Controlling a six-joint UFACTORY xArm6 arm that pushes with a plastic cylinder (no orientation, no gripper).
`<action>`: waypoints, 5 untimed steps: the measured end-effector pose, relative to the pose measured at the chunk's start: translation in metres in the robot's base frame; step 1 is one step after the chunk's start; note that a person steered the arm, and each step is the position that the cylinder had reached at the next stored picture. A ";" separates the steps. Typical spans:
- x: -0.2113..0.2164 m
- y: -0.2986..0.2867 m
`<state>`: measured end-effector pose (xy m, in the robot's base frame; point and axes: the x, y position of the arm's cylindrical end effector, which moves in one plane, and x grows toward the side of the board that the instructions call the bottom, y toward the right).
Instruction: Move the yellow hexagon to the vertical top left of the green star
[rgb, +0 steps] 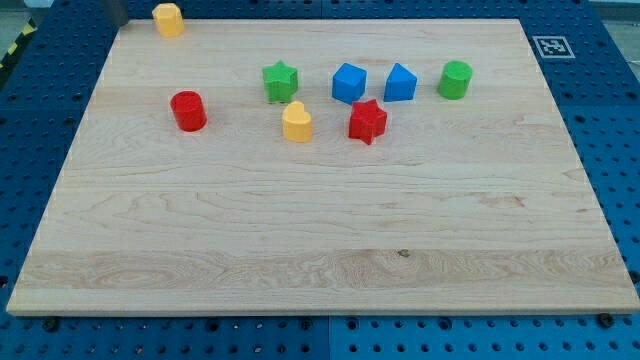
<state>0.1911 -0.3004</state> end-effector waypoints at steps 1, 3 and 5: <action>0.000 -0.001; 0.000 0.019; 0.001 0.124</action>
<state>0.1920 -0.1768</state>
